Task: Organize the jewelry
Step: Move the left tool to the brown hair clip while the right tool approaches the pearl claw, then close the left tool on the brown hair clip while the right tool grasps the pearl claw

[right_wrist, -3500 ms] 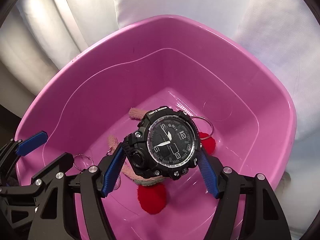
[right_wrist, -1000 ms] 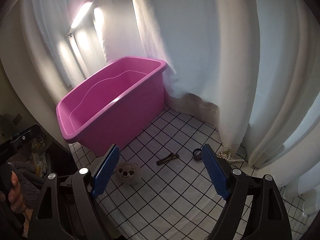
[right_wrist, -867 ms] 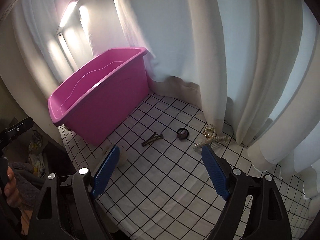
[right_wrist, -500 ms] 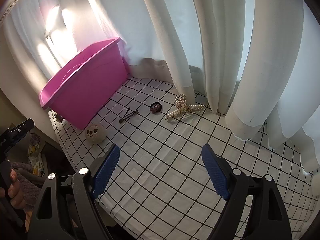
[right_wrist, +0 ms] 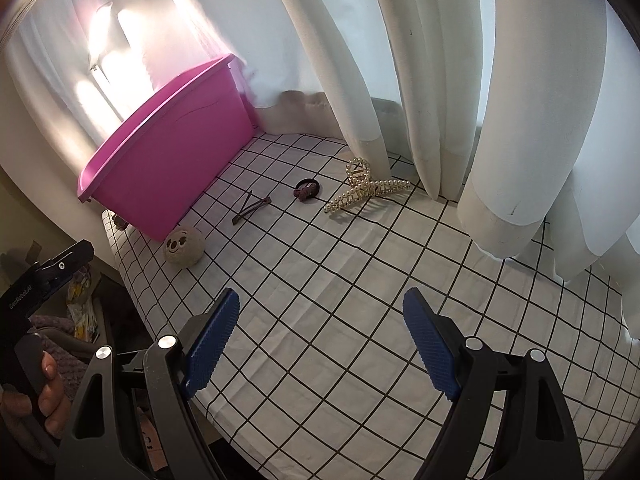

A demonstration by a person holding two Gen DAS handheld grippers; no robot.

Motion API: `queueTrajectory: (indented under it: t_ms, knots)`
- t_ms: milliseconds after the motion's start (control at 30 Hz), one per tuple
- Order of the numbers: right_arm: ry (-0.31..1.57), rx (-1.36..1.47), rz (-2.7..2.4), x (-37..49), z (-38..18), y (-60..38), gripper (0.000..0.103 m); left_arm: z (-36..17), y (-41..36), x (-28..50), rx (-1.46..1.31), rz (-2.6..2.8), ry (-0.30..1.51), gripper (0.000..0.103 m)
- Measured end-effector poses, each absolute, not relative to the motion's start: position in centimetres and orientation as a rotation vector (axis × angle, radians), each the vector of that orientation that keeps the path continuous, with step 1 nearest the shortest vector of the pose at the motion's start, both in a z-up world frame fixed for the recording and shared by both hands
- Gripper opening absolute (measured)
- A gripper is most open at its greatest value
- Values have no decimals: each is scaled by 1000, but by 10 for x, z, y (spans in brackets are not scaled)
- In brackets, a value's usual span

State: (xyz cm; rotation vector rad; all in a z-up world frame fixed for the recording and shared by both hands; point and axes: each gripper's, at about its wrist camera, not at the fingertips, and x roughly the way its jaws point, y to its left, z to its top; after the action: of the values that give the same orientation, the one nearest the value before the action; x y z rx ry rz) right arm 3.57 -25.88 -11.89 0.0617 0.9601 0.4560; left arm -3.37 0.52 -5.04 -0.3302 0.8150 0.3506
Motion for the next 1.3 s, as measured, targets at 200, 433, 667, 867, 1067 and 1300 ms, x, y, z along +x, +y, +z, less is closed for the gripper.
queueTrajectory:
  t_ms: [200, 433, 667, 867, 1067, 1300]
  knots:
    - [973, 94, 422, 61, -134, -250, 80, -71, 4, 0, -318, 351, 820, 97]
    - [965, 91, 400, 95, -151, -236, 80, -100, 1, 43, -334, 328, 840, 97]
    - [981, 97, 380, 131, -172, -224, 80, -121, 2, 89, -305, 314, 856, 97]
    - [991, 107, 343, 159, -187, -221, 80, -141, 1, 116, -303, 293, 890, 97]
    - [989, 45, 311, 176, -197, -212, 80, -156, -1, 135, -241, 279, 917, 97]
    - [1011, 52, 264, 191, -211, -208, 80, -168, -3, 151, -189, 280, 940, 97]
